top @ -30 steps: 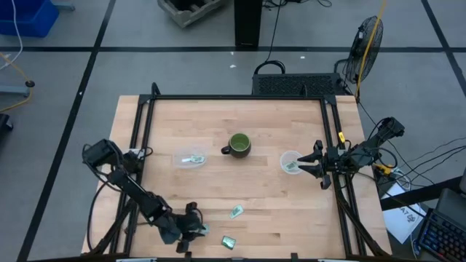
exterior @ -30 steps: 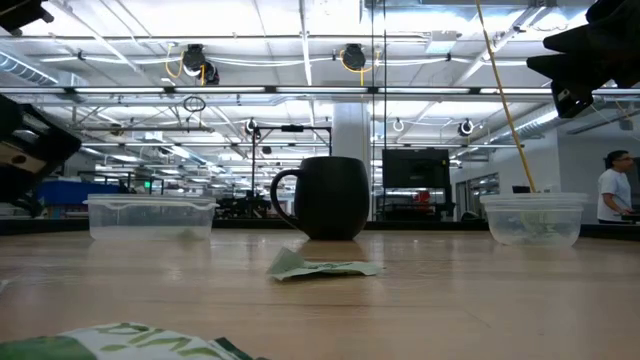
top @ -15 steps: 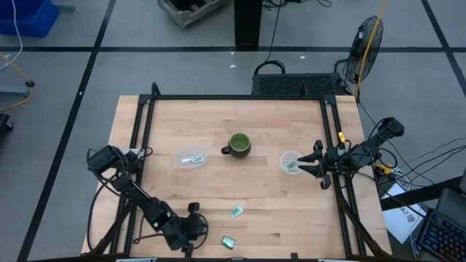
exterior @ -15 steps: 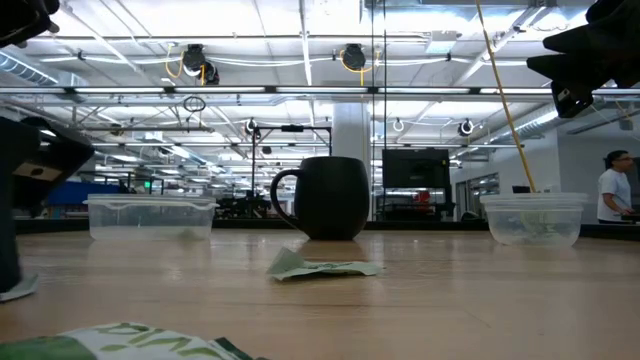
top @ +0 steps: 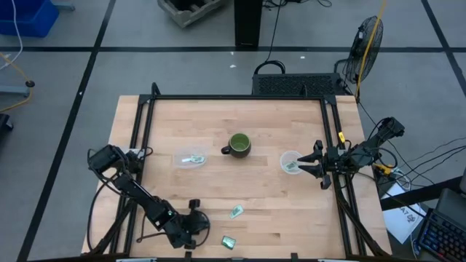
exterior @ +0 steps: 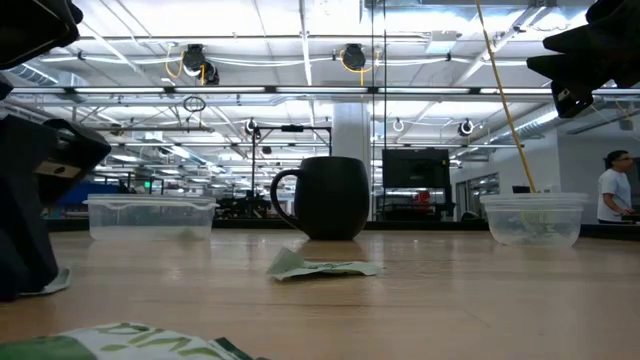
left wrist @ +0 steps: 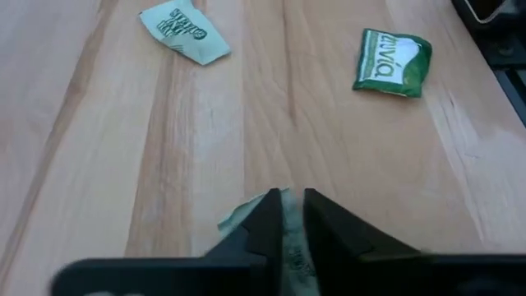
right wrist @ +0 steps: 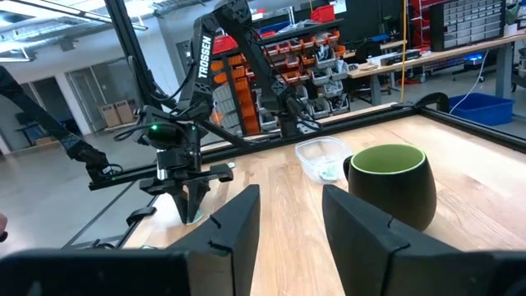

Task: Pick and place Stevia / Truvia into bins
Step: Put the stevia packet into the oval transparent container

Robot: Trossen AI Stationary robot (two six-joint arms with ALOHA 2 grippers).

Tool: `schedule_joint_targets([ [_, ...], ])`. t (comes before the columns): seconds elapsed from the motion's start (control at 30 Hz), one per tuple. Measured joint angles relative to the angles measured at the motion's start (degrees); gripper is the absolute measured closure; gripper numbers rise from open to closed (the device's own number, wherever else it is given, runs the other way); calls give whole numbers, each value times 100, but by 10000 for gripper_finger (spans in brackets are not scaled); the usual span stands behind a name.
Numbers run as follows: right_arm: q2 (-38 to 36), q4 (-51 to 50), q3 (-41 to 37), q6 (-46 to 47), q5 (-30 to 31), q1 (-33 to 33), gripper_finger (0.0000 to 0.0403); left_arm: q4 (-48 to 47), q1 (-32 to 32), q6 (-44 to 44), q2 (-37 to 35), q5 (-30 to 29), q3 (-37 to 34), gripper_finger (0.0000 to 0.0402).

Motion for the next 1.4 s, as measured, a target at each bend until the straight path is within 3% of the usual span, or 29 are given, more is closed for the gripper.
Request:
schedule_joint_targets([
  [0.1,0,0,0,2,0,-1,277,1,-2,162,0,13,0,392],
  [0.57,1,-2,0,1,2,1,277,-598,24,680,-883,-513,-26,398],
  [0.87,1,-1,0,0,0,1,277,-2367,103,765,-1977,-1888,-68,396],
  [1.03,0,0,0,0,2,0,277,-3009,482,583,-2575,-2271,-426,393],
  [1.4,2,4,0,0,1,1,277,-2991,1765,448,-3563,-2337,-1581,396],
])
